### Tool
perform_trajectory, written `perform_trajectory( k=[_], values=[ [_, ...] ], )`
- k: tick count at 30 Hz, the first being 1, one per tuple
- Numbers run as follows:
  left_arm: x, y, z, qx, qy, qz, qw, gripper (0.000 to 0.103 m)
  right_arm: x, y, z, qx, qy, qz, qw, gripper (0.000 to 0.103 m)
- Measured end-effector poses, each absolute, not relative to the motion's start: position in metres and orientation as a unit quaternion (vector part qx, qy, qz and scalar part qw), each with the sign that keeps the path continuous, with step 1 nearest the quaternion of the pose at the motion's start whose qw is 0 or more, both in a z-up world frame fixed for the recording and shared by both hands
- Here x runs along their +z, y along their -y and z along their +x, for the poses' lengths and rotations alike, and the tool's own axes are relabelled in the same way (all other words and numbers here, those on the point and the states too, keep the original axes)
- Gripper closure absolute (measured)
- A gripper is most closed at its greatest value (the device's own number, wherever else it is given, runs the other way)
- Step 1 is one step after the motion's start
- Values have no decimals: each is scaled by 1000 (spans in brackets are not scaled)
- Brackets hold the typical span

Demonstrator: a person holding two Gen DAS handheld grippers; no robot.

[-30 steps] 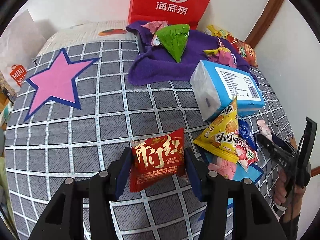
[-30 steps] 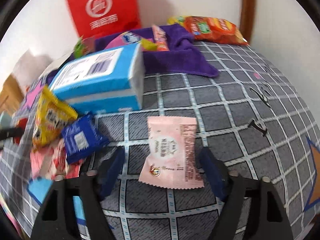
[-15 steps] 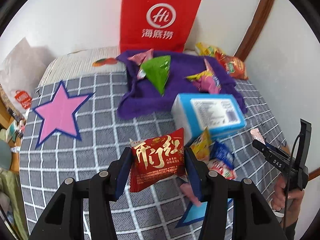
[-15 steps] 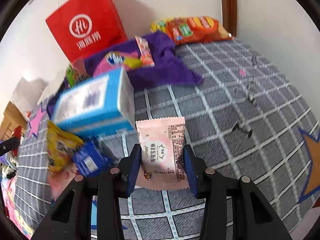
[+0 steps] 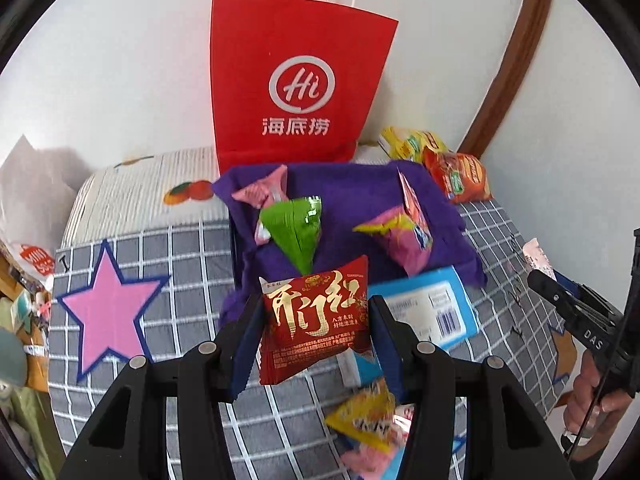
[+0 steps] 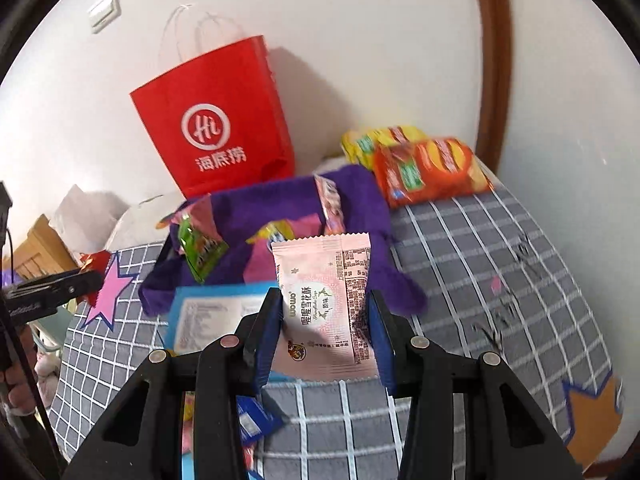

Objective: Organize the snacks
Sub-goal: 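Carry the pink and red packets over the purple towel with both tools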

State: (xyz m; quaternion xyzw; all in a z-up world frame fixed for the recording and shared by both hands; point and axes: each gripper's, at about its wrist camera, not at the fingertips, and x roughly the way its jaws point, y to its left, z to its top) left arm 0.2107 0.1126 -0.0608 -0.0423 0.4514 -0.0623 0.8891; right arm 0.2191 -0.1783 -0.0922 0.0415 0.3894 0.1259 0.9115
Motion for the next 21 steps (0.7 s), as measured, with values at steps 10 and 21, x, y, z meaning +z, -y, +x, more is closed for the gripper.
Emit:
perform_trajectory(
  k=[10,21],
  values=[
    [-55,-116,255,-57,-449,-60,890,53,-79,163,265,136,-396,31,908,61],
    [-37,-118,303,-51,-417,-84,904,53,-64,147,333,148,-409,38,900,61]
  ],
)
